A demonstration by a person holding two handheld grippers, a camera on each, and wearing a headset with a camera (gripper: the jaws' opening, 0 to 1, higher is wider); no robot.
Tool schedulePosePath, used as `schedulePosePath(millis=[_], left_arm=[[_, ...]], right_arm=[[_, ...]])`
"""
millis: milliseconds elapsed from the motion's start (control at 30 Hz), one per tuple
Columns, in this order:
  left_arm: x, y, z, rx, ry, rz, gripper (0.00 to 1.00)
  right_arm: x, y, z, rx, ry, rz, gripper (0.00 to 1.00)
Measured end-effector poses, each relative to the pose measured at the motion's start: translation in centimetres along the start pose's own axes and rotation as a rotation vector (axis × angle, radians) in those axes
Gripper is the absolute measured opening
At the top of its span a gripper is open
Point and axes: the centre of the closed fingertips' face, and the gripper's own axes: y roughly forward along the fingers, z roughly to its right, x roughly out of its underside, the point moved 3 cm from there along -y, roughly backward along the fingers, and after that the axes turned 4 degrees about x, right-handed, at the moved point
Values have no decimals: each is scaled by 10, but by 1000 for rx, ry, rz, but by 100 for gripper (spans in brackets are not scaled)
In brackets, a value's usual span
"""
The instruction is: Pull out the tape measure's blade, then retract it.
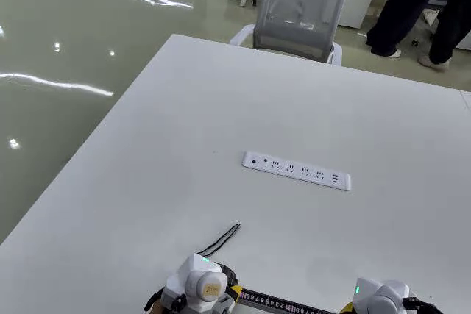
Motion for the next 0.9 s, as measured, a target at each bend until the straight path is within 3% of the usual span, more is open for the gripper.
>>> schedulePosePath(millis=[900], left_arm=[[-1,0,0,3,-1,0,56]], right_arm=[[-10,6,-3,-8,-3,-1,12]])
